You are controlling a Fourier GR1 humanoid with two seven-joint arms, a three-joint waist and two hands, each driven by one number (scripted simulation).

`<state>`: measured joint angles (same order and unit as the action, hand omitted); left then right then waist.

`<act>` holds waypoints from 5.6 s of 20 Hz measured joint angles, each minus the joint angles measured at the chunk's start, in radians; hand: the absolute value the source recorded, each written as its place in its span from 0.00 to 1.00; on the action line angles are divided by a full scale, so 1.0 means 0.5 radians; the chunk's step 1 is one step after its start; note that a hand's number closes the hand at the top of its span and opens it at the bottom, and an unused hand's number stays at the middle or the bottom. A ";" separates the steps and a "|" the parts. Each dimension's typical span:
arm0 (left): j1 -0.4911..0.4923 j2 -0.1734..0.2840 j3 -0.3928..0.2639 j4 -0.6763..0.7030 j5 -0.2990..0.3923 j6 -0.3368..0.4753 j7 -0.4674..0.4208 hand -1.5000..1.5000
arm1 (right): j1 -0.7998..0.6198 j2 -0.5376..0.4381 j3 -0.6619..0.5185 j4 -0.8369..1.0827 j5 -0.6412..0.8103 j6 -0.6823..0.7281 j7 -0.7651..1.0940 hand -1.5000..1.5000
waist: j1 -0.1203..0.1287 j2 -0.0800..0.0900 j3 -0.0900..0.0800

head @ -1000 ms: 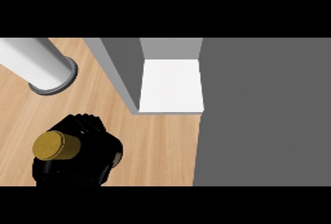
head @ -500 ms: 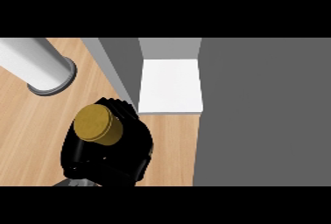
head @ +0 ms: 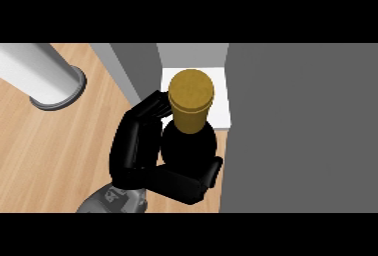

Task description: Pick up the wine, place it into the cabinet and close the cabinet

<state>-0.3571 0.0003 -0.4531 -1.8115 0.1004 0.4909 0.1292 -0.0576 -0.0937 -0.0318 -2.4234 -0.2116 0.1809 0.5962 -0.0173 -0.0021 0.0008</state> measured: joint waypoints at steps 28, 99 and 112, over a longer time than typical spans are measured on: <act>-0.346 0.000 -0.160 0.760 0.401 0.493 -0.571 1.00 | -0.070 -0.032 -0.027 0.003 -0.037 -0.008 0.067 0.00 | -0.001 0.004 -0.002; -1.481 -0.001 0.900 3.100 0.882 -0.097 -1.721 1.00 | -0.008 0.048 0.078 0.055 -0.105 0.051 -0.072 0.00 | -0.084 0.030 -0.001; -1.555 0.000 0.962 3.317 0.853 -0.100 -1.802 0.00 | -0.042 0.016 0.084 0.053 -0.100 0.032 -0.053 0.00 | -0.095 0.033 0.004</act>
<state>-1.1344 0.0004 0.0280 -0.1529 0.5271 0.4410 -0.7717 -0.0788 -0.0855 0.0101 -2.3966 -0.2616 0.1967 0.5698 -0.0646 0.0143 0.0027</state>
